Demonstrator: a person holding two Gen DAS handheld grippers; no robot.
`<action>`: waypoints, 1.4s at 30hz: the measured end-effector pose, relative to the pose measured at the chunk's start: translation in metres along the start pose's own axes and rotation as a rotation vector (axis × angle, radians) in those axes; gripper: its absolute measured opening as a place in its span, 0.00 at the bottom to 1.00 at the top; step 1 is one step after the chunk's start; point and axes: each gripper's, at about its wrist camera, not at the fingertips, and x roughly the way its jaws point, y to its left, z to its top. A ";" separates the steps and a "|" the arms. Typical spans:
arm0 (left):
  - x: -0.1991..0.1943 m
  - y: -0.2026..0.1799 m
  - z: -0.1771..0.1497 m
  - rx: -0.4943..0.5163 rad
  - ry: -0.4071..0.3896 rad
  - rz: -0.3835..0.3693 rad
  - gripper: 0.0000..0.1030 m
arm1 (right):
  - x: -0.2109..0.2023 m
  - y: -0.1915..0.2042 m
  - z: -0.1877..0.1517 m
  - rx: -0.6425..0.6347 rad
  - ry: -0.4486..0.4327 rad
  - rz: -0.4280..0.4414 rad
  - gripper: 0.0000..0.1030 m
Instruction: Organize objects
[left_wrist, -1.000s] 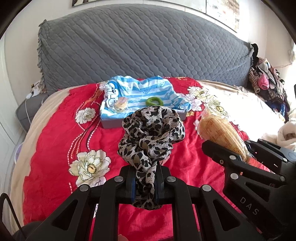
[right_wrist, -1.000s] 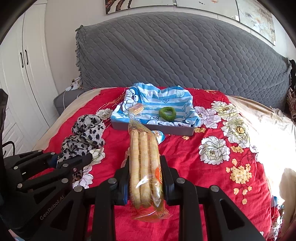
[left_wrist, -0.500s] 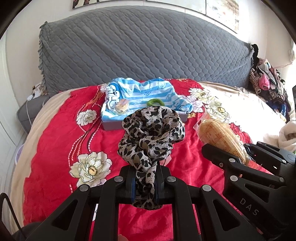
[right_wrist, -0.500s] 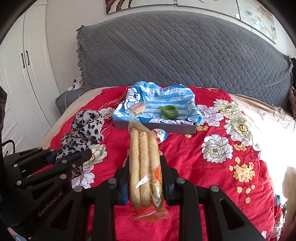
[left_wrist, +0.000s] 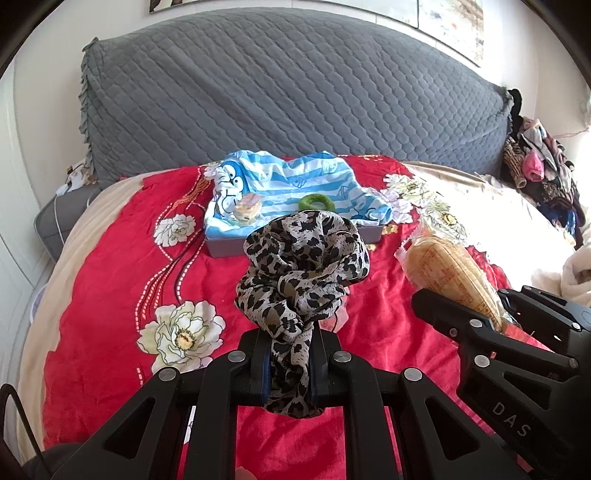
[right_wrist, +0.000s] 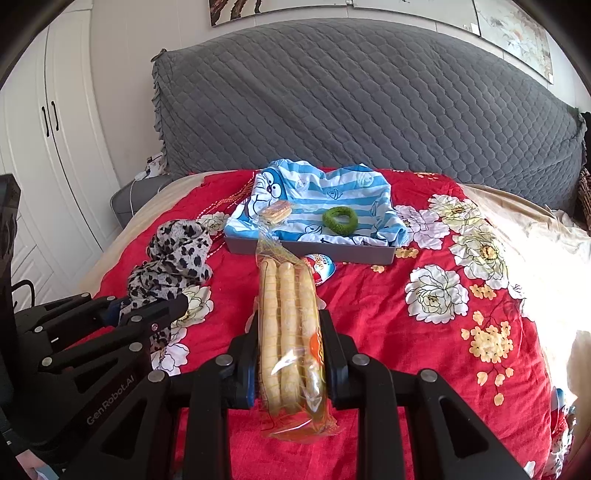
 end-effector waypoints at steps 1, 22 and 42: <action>0.001 0.000 0.000 -0.001 0.000 0.001 0.14 | 0.000 0.000 0.000 0.000 -0.002 0.000 0.26; 0.046 0.009 0.039 -0.013 -0.013 0.027 0.14 | 0.034 -0.007 0.044 -0.009 -0.029 0.005 0.26; 0.122 0.018 0.077 -0.030 0.025 0.023 0.14 | 0.099 -0.033 0.077 0.020 -0.010 0.017 0.26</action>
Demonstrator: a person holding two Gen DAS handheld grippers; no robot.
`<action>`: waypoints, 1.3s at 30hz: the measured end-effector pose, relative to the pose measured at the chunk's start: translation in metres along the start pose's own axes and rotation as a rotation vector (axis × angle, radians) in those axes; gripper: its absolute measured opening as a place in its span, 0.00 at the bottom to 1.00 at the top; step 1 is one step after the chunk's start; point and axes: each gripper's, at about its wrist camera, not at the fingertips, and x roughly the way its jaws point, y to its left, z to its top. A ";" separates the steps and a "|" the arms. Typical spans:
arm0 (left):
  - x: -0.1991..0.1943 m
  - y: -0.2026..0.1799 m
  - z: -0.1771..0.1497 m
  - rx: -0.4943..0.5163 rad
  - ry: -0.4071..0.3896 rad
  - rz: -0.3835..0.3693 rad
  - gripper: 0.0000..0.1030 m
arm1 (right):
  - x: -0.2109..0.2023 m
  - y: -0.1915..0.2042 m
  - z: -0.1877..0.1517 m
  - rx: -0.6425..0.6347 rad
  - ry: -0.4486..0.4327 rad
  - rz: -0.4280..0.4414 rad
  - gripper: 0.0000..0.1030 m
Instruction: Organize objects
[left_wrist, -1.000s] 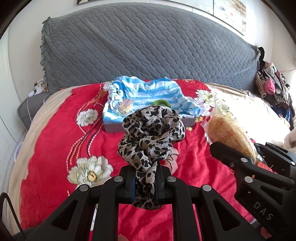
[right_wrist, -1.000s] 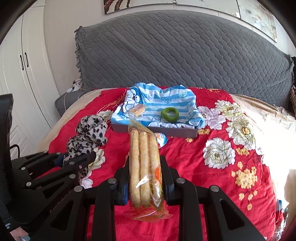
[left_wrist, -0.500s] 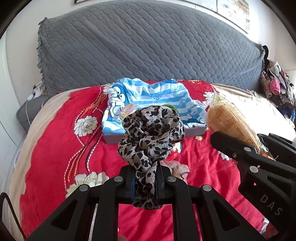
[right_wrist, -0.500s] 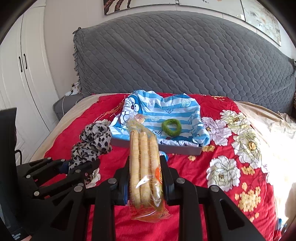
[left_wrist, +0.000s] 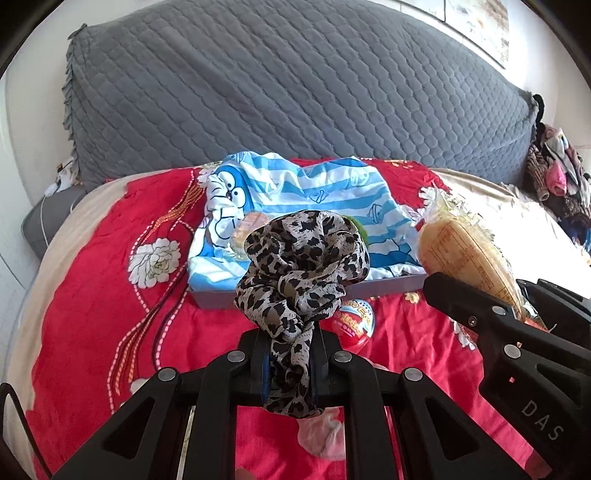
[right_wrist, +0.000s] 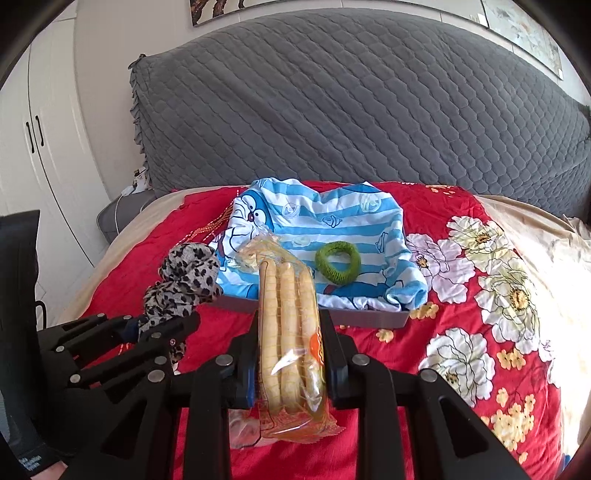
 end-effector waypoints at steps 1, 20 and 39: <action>0.005 0.000 0.002 -0.006 0.004 -0.006 0.14 | 0.003 -0.001 0.001 0.002 0.000 0.000 0.26; 0.051 0.021 0.026 -0.031 0.012 0.014 0.14 | 0.056 -0.002 0.024 -0.017 0.016 0.005 0.26; 0.093 0.017 0.057 -0.035 0.009 0.001 0.14 | 0.102 -0.020 0.048 -0.005 0.040 -0.015 0.26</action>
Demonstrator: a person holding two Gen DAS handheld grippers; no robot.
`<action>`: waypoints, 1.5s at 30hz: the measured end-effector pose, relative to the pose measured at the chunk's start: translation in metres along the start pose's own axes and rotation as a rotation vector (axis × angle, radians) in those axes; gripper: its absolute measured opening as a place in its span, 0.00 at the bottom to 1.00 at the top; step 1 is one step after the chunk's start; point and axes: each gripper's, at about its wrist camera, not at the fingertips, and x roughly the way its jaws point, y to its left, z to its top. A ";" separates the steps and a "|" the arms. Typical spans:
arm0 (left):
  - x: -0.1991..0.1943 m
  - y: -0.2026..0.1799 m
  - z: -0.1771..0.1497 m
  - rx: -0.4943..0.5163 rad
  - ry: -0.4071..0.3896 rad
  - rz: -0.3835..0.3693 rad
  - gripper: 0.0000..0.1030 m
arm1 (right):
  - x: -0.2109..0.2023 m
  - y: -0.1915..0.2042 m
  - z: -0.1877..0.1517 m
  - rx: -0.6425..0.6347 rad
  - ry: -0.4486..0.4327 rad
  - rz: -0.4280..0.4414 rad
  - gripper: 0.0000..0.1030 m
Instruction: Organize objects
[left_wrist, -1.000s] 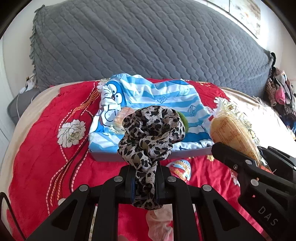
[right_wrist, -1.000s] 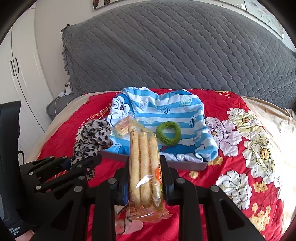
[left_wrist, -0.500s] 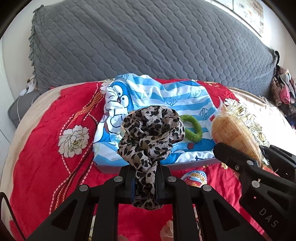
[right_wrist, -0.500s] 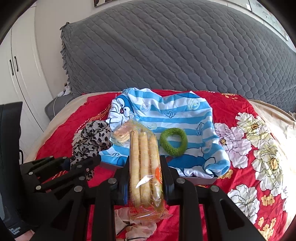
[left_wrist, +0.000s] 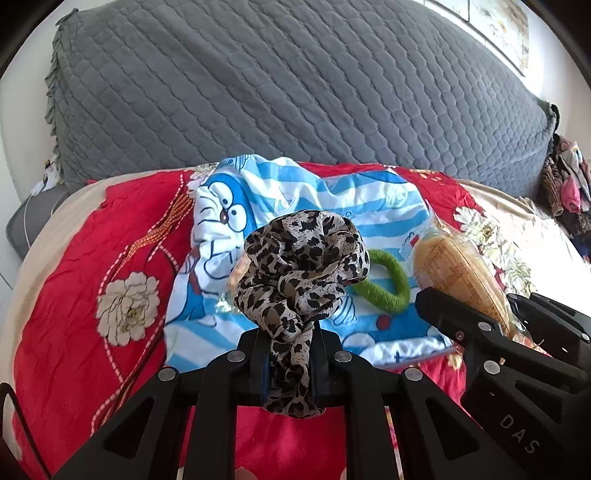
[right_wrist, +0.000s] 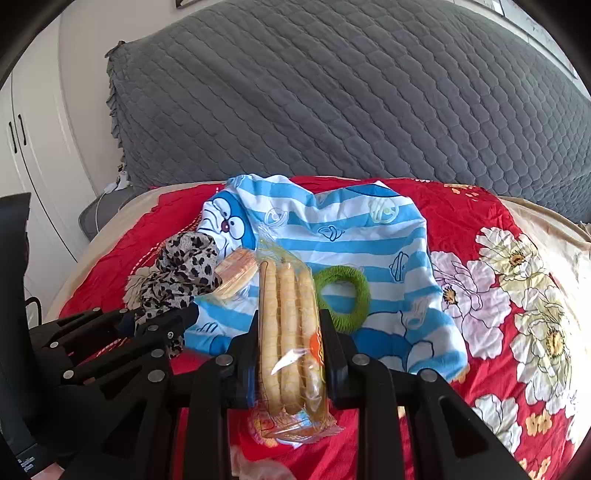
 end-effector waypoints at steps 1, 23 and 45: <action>0.003 -0.001 0.001 0.001 -0.003 -0.001 0.14 | 0.003 -0.001 0.002 -0.001 0.003 -0.005 0.26; 0.048 -0.001 0.018 0.019 0.002 0.011 0.14 | 0.046 -0.014 0.014 -0.021 0.031 -0.018 0.26; 0.073 -0.002 0.025 0.040 0.026 0.024 0.15 | 0.070 -0.027 0.023 -0.026 0.048 -0.045 0.26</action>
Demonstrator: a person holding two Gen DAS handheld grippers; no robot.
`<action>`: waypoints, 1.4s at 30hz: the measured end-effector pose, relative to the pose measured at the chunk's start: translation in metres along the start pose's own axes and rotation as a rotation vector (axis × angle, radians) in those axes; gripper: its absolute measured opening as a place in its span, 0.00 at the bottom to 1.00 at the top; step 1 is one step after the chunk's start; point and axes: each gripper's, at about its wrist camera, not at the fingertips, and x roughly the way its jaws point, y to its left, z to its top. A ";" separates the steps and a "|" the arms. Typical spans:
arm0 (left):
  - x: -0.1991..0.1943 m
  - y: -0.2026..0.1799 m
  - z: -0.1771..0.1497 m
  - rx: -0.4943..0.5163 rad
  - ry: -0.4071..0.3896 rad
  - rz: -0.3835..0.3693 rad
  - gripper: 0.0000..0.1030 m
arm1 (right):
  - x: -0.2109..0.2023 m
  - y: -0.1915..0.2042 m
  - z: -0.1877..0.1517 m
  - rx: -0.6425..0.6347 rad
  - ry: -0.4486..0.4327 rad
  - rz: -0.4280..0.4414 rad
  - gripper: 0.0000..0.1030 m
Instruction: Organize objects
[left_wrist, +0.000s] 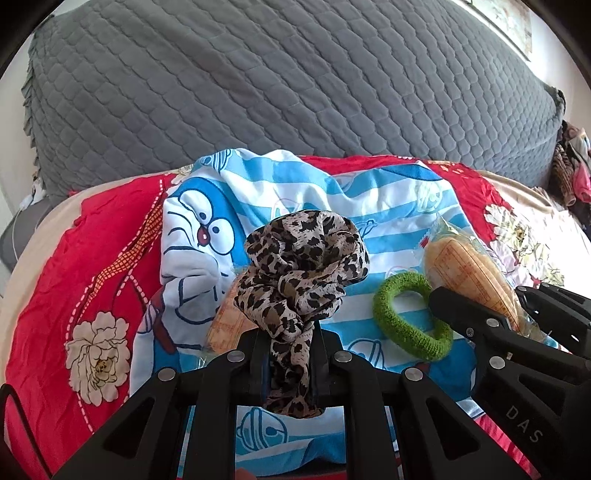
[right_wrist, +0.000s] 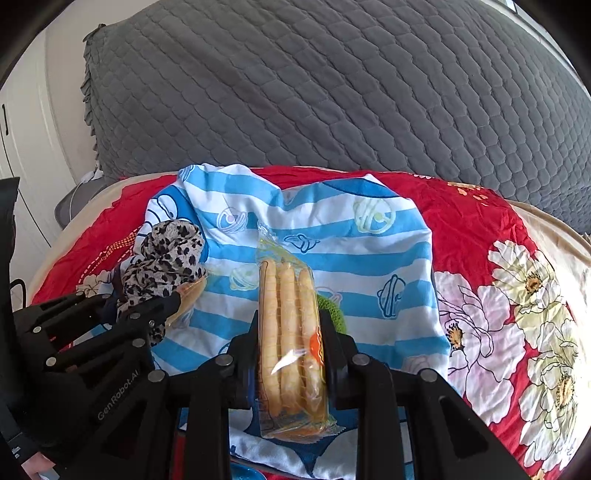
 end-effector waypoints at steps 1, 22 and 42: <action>0.000 0.000 0.000 0.000 0.002 -0.003 0.15 | 0.001 0.000 0.000 0.000 0.002 -0.002 0.26; 0.011 0.002 0.002 0.013 0.013 0.019 0.15 | 0.013 -0.002 0.000 -0.009 0.025 -0.005 0.26; 0.031 0.001 0.007 0.006 0.029 0.036 0.18 | 0.033 -0.007 -0.003 -0.002 0.058 -0.011 0.26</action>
